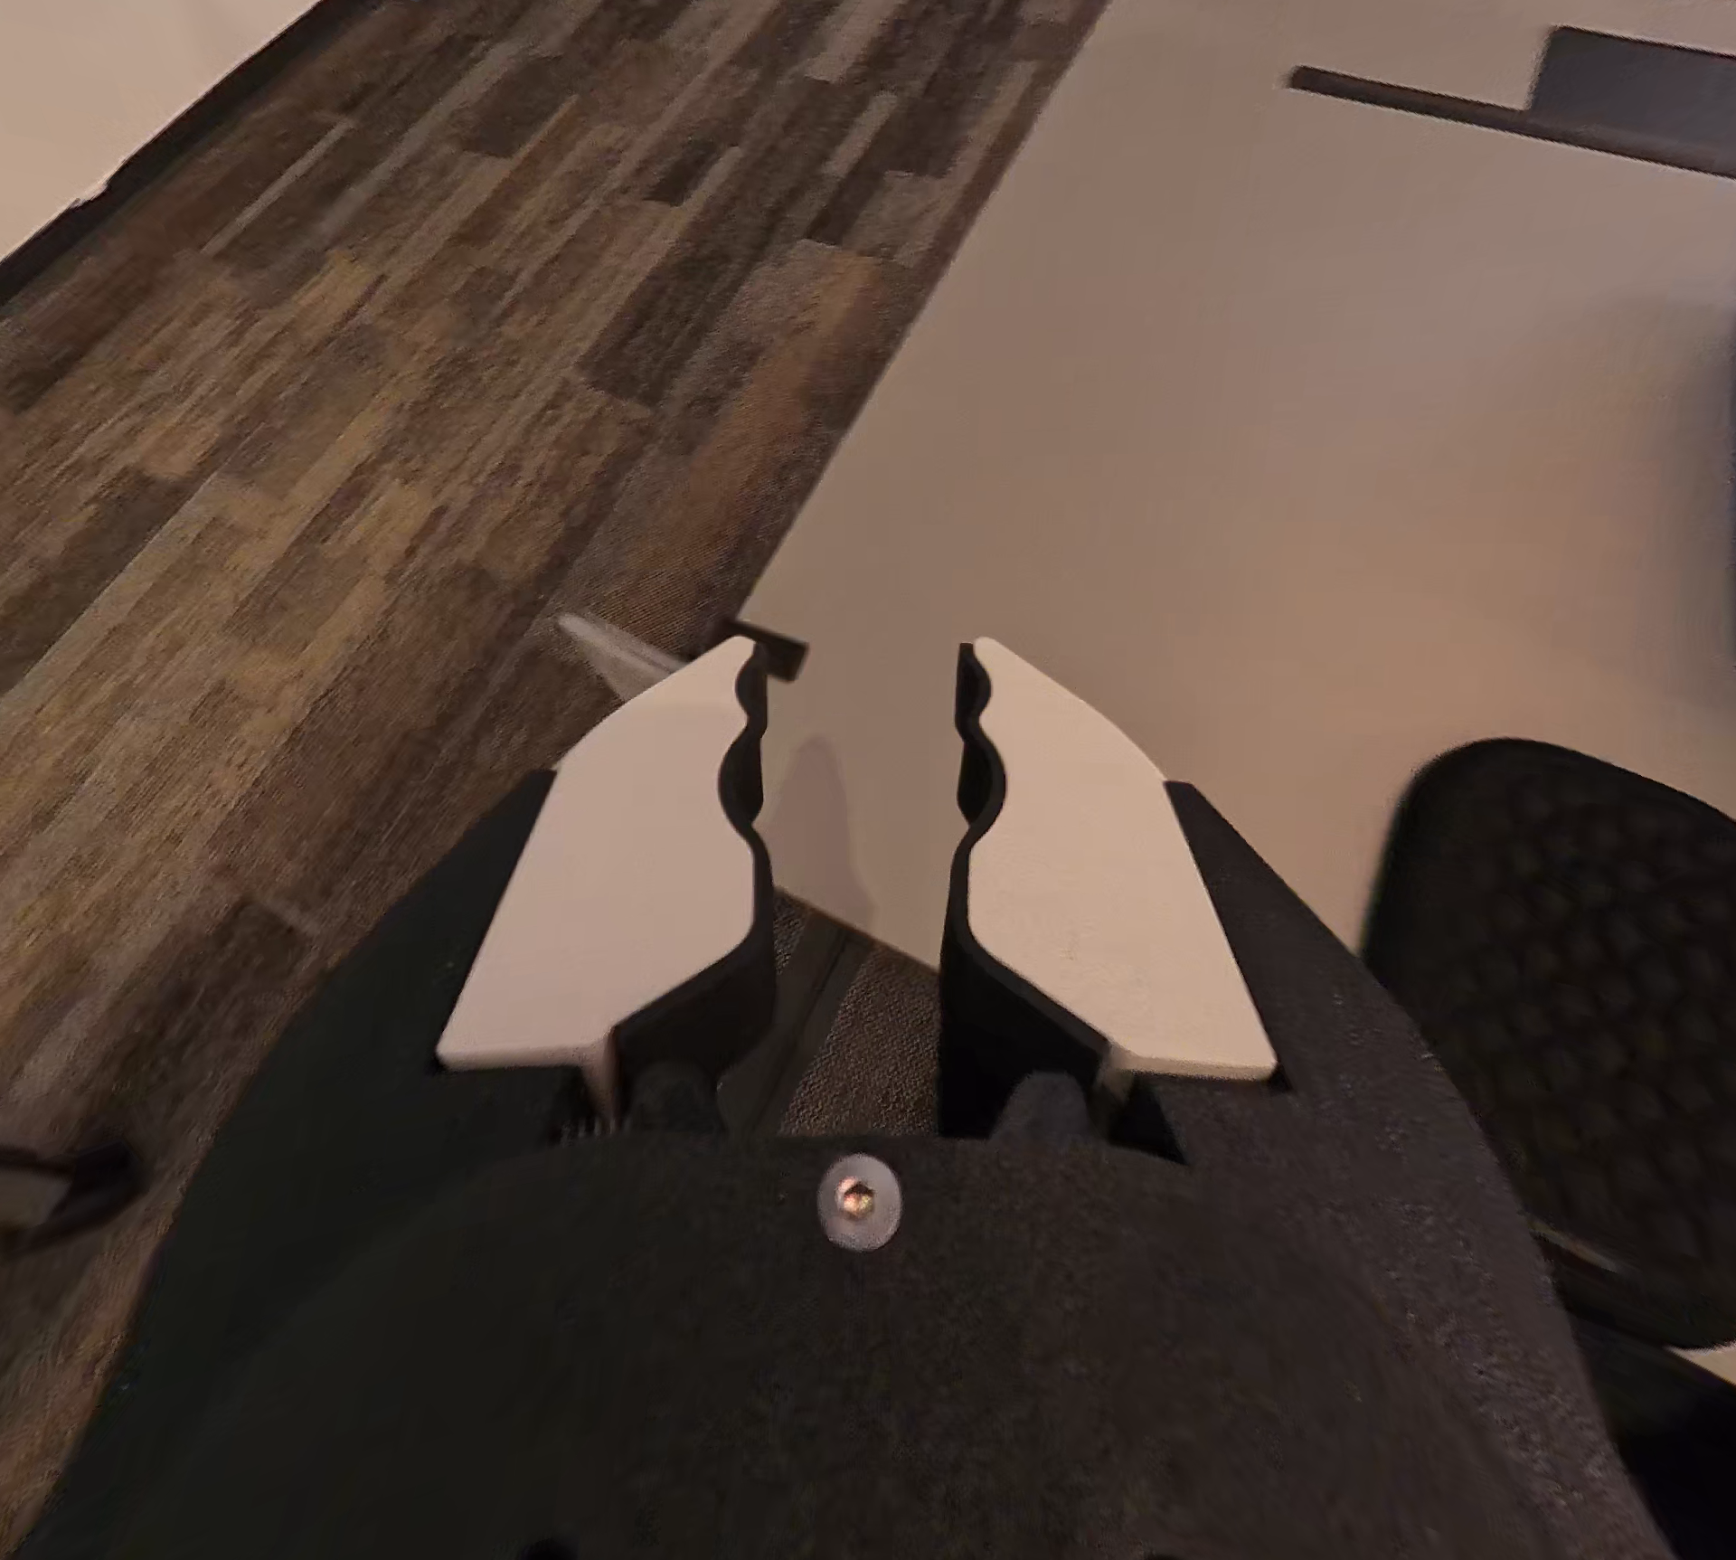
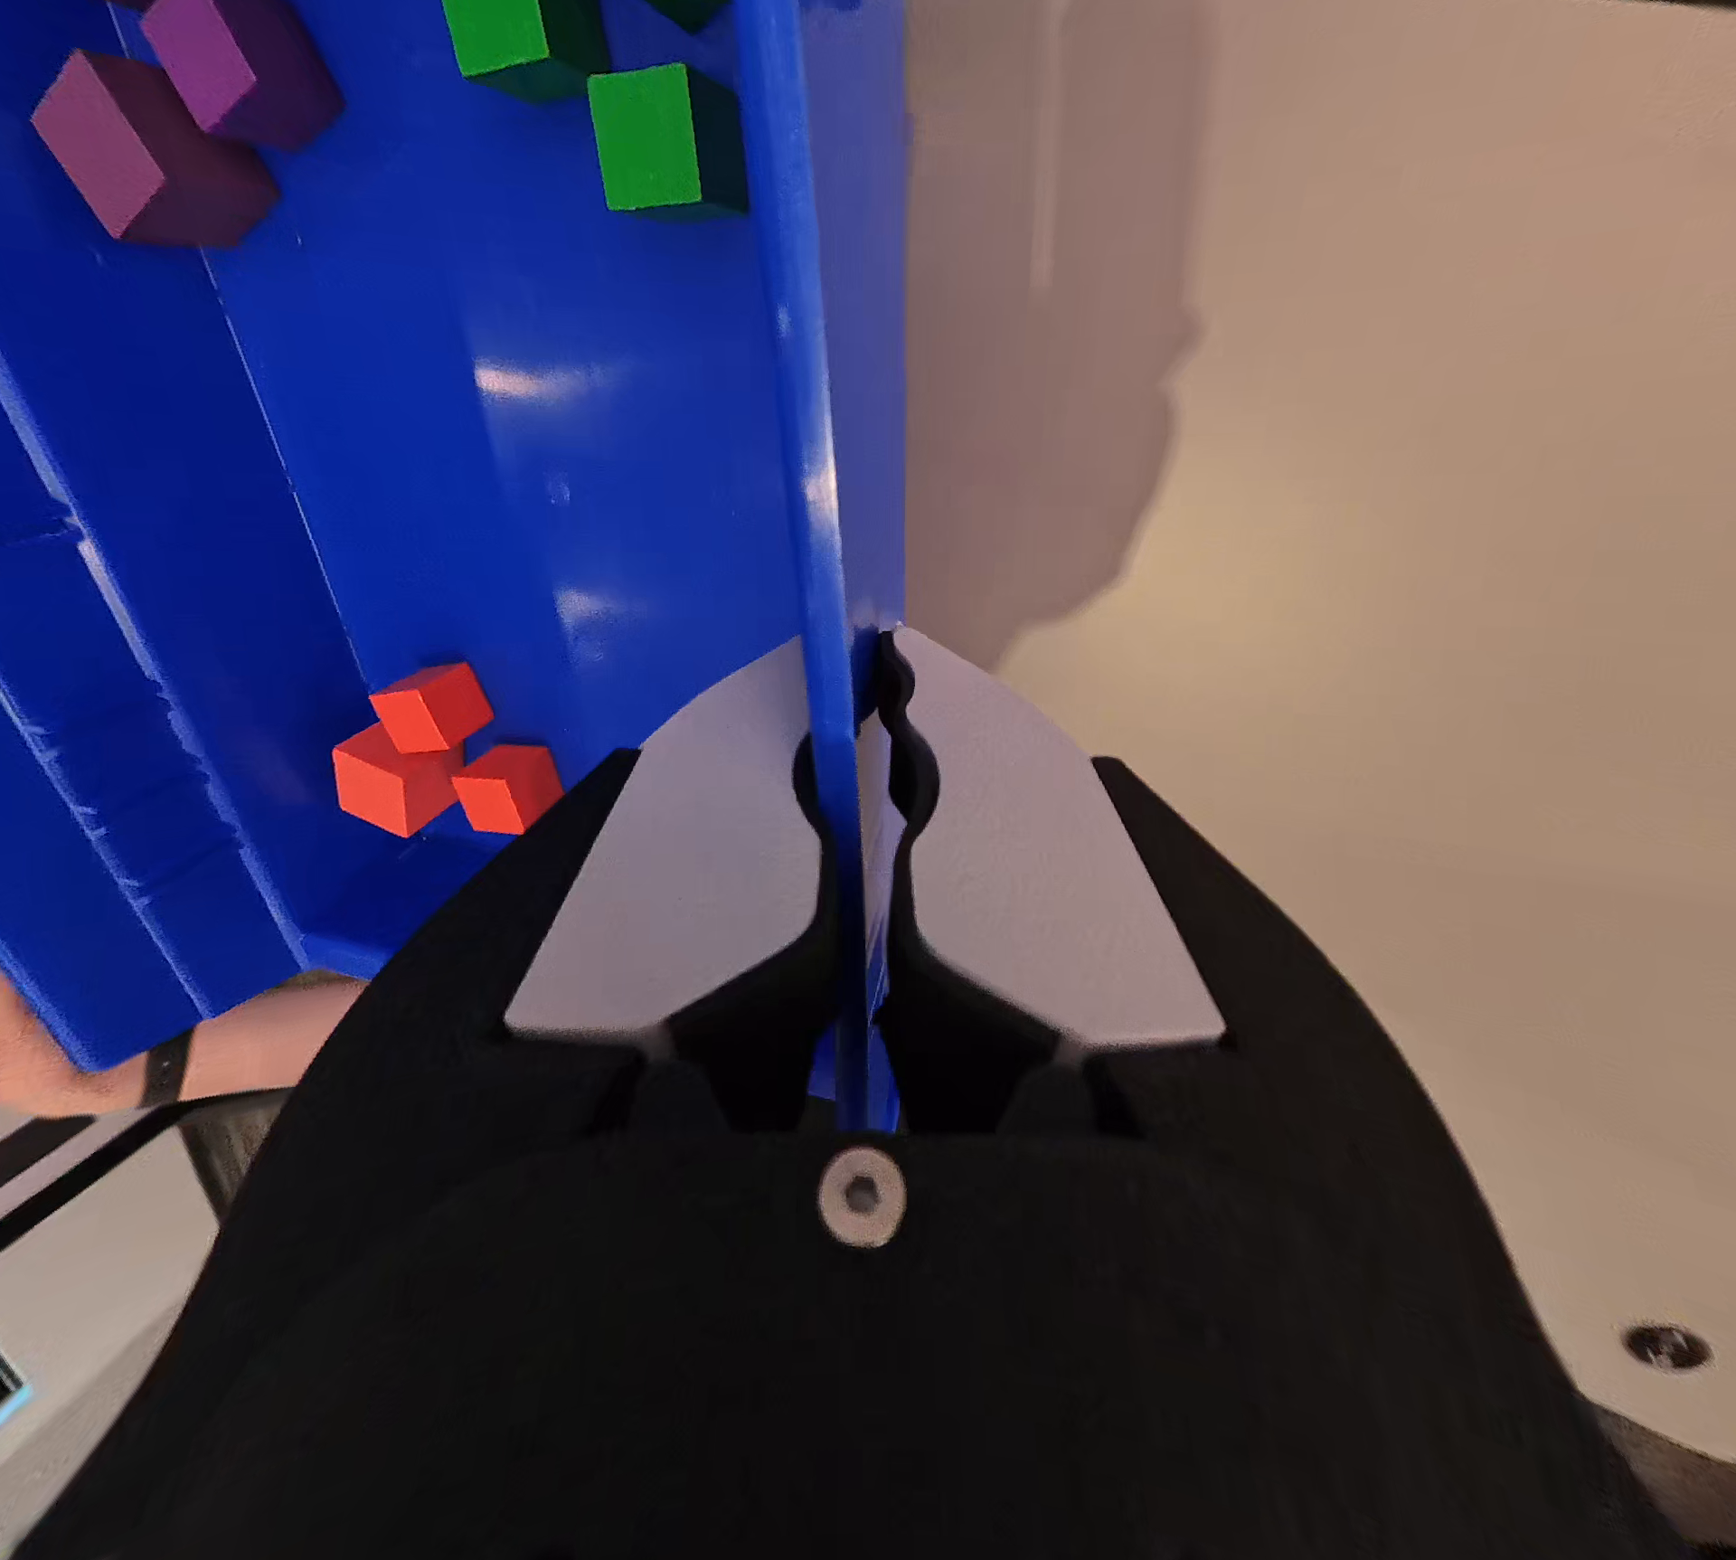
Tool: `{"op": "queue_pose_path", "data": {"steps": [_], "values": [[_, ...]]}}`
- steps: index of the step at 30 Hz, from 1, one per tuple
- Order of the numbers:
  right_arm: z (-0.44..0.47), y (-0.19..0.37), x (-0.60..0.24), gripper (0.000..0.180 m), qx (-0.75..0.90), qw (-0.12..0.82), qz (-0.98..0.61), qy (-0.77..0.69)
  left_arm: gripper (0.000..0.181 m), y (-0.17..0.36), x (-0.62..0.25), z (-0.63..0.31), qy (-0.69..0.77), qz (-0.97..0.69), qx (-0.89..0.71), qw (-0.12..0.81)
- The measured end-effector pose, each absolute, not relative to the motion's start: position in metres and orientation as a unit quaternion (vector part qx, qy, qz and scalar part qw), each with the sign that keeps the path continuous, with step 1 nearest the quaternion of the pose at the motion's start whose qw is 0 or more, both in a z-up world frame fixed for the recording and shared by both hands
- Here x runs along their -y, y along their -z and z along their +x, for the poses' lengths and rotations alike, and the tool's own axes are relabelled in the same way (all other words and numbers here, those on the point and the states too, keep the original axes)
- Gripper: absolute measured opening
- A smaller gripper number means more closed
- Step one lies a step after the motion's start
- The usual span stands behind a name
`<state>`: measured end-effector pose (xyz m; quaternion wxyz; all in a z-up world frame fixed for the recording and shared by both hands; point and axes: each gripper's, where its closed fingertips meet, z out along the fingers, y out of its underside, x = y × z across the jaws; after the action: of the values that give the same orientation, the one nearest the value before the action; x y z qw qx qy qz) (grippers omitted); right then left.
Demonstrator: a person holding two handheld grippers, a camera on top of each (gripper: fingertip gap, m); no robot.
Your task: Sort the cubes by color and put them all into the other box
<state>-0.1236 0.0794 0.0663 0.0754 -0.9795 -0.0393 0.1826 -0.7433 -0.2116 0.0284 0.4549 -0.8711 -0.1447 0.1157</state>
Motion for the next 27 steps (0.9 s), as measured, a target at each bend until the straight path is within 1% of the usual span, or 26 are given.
{"op": "queue_pose_path", "data": {"steps": [8,15,21,27], "values": [[-0.308,-0.056,-0.105,0.004,0.132,0.054,-0.97,-0.199,0.037,-0.028,0.261,-0.804,-0.165,-0.852,0.213,0.449],[-0.45,-0.034,-0.106,0.004,0.209,0.033,-0.953,-0.219,0.036,-0.025,0.283,-0.826,-0.178,-0.847,0.237,0.441],[-0.525,0.002,-0.107,0.004,0.256,0.026,-0.946,-0.197,0.036,-0.022,0.295,-0.834,-0.184,-0.845,0.242,0.44],[-0.554,0.057,-0.105,0.004,0.269,0.006,-0.947,-0.178,0.036,-0.013,0.308,-0.843,-0.189,-0.845,0.257,0.429]]}}
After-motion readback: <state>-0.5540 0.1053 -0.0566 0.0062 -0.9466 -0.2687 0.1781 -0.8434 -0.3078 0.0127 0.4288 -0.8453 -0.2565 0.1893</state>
